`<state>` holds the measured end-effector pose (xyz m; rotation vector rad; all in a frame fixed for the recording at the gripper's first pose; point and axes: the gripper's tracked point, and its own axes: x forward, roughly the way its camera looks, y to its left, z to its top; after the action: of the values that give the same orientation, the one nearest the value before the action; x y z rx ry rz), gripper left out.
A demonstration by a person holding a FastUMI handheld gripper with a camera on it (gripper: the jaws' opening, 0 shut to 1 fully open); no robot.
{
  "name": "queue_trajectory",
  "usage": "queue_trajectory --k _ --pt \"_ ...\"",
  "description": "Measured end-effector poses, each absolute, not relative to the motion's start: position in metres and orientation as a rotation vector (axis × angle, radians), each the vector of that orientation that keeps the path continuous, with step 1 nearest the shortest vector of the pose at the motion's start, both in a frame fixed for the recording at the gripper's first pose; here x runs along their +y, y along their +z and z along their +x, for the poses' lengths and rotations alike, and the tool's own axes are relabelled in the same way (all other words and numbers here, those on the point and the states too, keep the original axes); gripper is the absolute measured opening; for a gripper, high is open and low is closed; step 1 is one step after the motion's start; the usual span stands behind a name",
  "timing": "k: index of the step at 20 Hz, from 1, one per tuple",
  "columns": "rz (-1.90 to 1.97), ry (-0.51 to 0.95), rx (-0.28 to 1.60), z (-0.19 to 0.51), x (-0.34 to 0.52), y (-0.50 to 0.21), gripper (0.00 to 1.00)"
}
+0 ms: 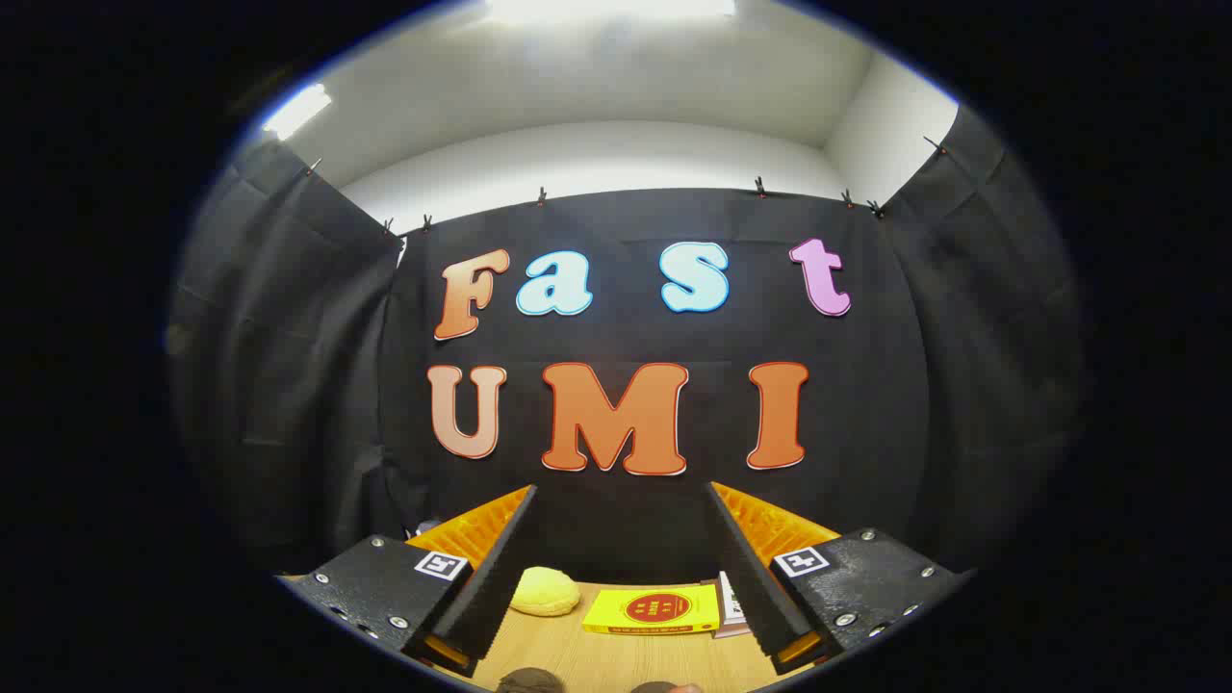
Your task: Open the storage box then place both shoes into the box .Put the left shoe in first, then the right shoe, with the right side of both shoes facing outward in a uniform manner.
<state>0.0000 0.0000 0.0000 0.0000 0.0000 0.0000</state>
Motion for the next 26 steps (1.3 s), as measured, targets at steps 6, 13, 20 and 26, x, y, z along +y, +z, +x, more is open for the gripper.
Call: queue_trajectory --k 6,13,20,26 --pt "0.0 0.007 0.009 -0.005 0.001 0.001 0.99" --pt "0.013 0.024 0.001 0.0 0.009 0.012 0.99" --pt "0.035 0.085 0.06 -0.003 0.034 0.004 1.0" --pt "0.136 0.188 0.205 -0.013 0.076 -0.033 1.0"
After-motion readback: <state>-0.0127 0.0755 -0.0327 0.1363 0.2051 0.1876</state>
